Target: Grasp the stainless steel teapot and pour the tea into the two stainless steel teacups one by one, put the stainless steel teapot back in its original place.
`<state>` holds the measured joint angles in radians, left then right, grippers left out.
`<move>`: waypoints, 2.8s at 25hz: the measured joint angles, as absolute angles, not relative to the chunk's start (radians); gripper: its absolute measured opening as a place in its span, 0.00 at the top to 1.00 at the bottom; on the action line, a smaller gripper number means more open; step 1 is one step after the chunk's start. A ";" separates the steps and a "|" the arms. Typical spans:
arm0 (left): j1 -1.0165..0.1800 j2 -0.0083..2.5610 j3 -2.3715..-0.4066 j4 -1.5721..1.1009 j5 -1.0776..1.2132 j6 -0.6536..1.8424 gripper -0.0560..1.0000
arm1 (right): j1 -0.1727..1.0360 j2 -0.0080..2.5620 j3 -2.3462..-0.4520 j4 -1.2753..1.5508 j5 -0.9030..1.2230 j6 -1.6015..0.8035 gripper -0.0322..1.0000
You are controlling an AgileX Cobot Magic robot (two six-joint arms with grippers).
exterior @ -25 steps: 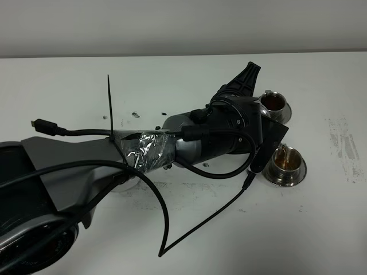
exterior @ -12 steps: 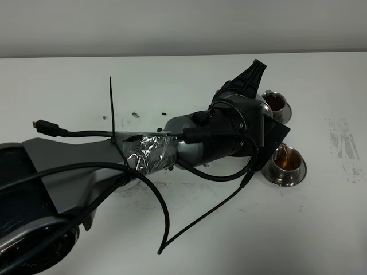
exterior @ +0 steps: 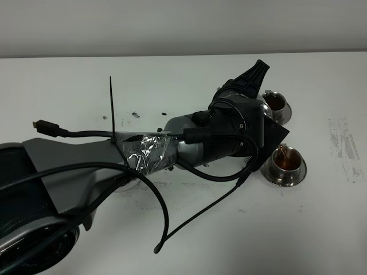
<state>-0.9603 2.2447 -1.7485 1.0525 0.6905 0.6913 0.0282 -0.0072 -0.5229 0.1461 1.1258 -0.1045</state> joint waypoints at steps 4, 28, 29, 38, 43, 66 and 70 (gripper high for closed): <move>-0.960 2.245 -1.749 1.077 0.687 0.694 0.77 | 0.028 -0.007 -0.523 0.146 1.126 -0.104 0.65; -0.960 2.245 -1.749 1.160 0.631 0.695 0.77 | 0.028 -0.007 -0.523 0.146 1.126 -0.104 0.65; -0.960 2.245 -1.749 1.161 0.630 0.695 0.77 | 0.028 -0.007 -0.523 0.146 1.126 -0.104 0.65; -0.960 2.245 -1.749 1.162 0.627 0.695 0.77 | 0.028 -0.007 -0.523 0.146 1.126 -0.106 0.65; -0.960 2.245 -1.749 1.162 0.627 0.695 0.77 | 0.028 -0.007 -0.523 0.146 1.126 -0.106 0.65; -0.960 2.245 -1.738 1.147 0.630 0.688 0.77 | 0.028 -0.007 -0.523 0.146 1.126 -0.105 0.65; -0.960 2.245 -1.737 1.096 0.657 0.688 0.77 | 0.028 -0.007 -0.523 0.146 1.126 -0.105 0.65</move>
